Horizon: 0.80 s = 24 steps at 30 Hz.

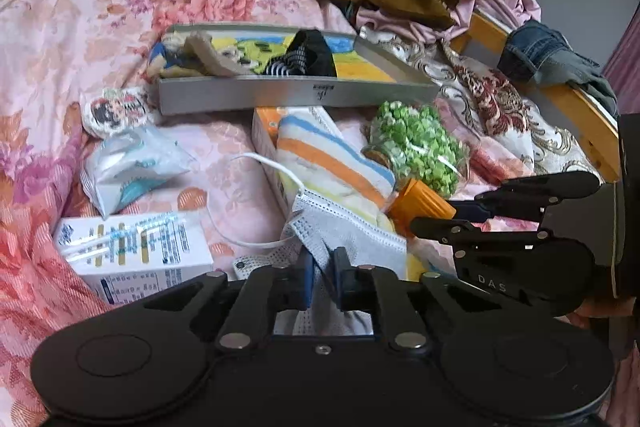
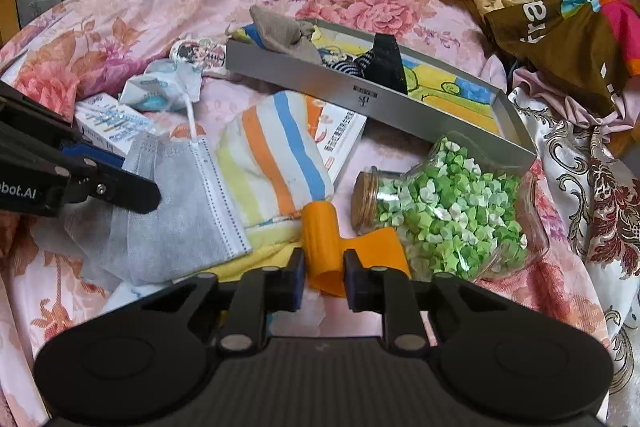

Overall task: Organize soft objects
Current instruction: 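Grasp the grey face mask with the left gripper while the right gripper grasps the orange band, then carry the grey mask and orange band over the grey tray with both grippers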

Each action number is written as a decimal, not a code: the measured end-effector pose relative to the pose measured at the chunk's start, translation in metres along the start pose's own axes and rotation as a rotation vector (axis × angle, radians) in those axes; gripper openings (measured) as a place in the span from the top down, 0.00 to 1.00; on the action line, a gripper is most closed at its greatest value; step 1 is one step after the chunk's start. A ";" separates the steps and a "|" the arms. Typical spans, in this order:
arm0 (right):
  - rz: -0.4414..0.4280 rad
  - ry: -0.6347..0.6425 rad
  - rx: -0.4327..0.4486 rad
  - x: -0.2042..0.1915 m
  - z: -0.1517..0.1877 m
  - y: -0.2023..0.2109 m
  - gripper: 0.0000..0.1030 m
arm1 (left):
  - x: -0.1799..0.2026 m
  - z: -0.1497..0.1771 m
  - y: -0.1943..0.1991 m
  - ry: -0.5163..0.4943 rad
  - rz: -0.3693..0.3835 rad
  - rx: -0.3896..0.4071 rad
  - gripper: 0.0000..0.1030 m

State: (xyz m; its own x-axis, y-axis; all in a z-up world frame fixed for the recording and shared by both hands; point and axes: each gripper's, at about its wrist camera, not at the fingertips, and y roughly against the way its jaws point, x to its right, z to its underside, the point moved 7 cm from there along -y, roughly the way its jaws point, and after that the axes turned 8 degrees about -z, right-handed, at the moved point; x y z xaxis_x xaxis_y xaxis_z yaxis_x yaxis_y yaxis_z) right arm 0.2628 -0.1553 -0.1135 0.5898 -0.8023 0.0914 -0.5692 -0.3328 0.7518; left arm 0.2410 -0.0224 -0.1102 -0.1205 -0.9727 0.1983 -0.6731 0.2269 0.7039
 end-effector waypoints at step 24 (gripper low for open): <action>-0.021 -0.103 0.425 0.016 -0.046 0.075 0.83 | 0.028 -0.055 0.054 -0.063 0.005 0.346 0.96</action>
State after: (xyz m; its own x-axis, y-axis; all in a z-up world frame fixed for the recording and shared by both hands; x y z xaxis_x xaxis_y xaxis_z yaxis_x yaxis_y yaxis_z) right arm 0.2557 -0.1700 -0.0256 0.5558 -0.8313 -0.0034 -0.7555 -0.5068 0.4153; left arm 0.2413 -0.0348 -0.0286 -0.1617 -0.9752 0.1509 -0.8786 0.2119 0.4280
